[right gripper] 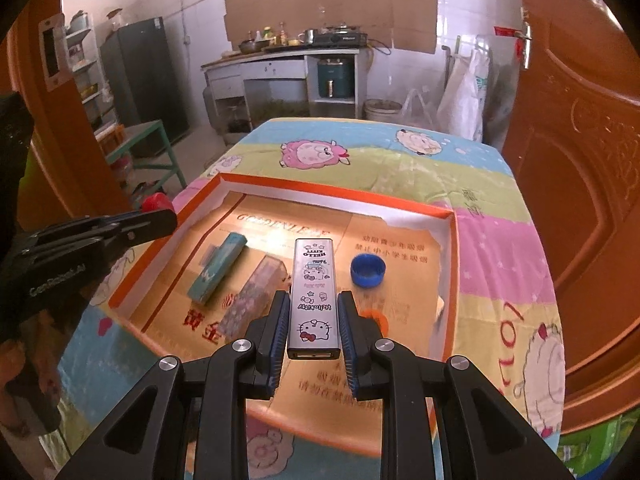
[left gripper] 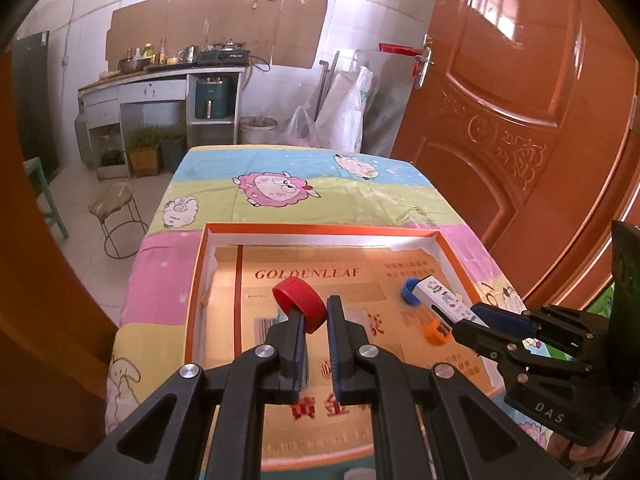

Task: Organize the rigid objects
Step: 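Carry the red cap with the left tool while the right tool carries the box into the lid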

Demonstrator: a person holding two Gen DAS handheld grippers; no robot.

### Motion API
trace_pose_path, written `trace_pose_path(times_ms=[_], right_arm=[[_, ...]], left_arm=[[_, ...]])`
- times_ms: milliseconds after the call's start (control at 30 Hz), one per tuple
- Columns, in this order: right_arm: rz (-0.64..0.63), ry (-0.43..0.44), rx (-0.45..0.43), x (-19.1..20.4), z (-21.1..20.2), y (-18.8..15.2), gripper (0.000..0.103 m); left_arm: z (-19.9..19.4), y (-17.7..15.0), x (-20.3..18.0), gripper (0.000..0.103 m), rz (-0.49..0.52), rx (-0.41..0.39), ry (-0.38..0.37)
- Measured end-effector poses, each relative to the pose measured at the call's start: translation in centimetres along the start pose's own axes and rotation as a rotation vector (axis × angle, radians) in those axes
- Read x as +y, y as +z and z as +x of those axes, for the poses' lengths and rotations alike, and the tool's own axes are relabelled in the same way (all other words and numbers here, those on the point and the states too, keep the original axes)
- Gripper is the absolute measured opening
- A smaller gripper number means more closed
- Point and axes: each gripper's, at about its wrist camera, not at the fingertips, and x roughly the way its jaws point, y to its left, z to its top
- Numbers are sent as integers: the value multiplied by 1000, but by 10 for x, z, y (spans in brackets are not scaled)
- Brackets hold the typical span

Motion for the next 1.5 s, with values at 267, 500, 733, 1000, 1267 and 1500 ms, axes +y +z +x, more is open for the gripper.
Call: trace_pose_path(times_ms=[267, 500, 733, 1000, 1267, 1500], right_arm=[[-44, 16, 20, -1, 23, 25, 25], [-47, 40, 45, -5, 46, 41, 25], [-28, 51, 76, -10, 68, 51, 25], [-8, 46, 118, -14, 91, 50, 25], [8, 45, 141, -15, 101, 45, 25], [9, 41, 147, -16, 104, 44, 25]], left_arm=[[30, 20, 12, 11, -37, 56, 7], [57, 33, 21, 11, -49, 112, 40], [82, 37, 33, 11, -67, 176, 66], [103, 35, 40, 11, -74, 203, 89], [111, 31, 42, 11, -69, 214, 108], [117, 29, 40, 11, -60, 225, 112]])
